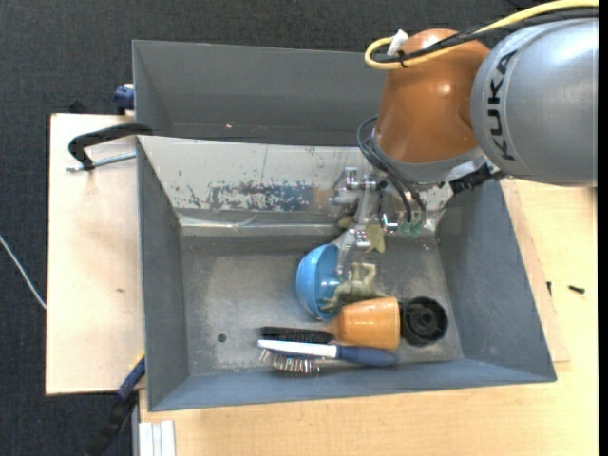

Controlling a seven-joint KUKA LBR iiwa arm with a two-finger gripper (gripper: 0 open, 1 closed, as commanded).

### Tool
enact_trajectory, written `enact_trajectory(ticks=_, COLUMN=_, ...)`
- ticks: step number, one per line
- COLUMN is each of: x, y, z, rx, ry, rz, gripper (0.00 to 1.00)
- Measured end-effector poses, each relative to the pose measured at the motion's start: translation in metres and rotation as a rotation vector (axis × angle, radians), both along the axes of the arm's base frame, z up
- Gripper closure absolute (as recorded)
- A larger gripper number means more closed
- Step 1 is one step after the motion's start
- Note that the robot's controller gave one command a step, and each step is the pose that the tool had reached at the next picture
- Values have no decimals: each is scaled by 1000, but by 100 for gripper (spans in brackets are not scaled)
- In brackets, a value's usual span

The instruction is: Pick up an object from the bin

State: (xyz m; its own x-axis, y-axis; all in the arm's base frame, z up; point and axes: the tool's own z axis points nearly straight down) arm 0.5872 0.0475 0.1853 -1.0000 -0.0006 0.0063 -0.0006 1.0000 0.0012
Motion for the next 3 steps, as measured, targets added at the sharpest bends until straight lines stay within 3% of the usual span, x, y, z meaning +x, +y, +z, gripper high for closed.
enact_trajectory(ticks=1, x=-34, y=9, z=-113, rx=0, ry=-18, rz=104, gripper=0)
enact_trajectory(ticks=2, x=-29, y=5, z=-106, rx=-6, ry=-27, rz=103, gripper=100)
enact_trajectory(ticks=3, x=-15, y=0, z=22, rx=0, ry=-22, rz=167, gripper=100)
